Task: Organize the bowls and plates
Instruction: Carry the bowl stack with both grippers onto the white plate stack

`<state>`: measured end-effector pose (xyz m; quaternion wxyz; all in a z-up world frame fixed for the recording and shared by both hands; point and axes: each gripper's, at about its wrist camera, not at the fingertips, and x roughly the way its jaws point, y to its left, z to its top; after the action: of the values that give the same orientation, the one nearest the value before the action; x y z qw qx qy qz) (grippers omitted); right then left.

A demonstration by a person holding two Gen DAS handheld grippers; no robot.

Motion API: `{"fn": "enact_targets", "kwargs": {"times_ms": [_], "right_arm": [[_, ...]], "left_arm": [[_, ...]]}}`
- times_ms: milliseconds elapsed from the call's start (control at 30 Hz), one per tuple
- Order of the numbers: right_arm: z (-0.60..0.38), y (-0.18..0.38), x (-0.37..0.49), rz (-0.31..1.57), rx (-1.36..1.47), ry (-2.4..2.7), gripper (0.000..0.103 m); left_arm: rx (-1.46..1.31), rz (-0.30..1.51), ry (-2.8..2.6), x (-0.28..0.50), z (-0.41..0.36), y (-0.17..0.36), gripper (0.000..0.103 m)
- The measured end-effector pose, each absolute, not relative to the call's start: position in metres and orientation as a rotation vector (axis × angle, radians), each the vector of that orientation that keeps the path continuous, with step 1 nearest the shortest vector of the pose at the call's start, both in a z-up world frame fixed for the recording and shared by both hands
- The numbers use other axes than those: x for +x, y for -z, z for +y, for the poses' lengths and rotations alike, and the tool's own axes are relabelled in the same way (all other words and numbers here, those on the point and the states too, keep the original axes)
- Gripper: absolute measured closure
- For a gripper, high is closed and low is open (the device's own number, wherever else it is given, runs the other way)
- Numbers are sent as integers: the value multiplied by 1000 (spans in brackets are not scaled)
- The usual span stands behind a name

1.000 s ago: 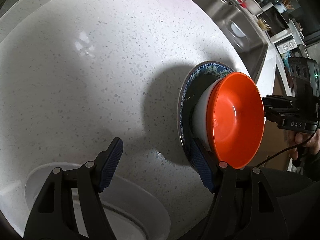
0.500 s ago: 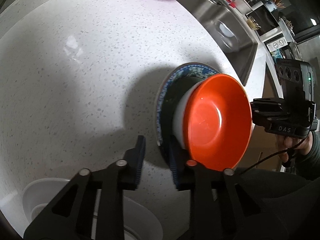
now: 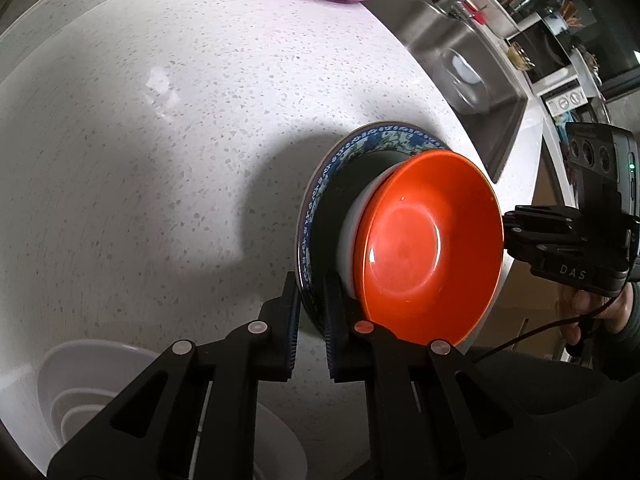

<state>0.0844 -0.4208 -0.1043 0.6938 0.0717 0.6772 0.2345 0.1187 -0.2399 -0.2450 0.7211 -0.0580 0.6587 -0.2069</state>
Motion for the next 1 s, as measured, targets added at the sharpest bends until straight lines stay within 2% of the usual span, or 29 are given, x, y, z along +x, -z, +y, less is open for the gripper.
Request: {"fn": "enact_targets", "kwargs": {"times_ms": [700,833,1000], "right_arm": [[-422,108,97,1546,180,-518,91],[-420,99,99,1493,102,-533,85],[-419,106,112,1516,97,-579,84]], "left_arm": [[-253,1476,387,115,-227,247,94],[-244,1462,365,107,-226,242,91],[-291,1474,337,98,-223,242,89]]}}
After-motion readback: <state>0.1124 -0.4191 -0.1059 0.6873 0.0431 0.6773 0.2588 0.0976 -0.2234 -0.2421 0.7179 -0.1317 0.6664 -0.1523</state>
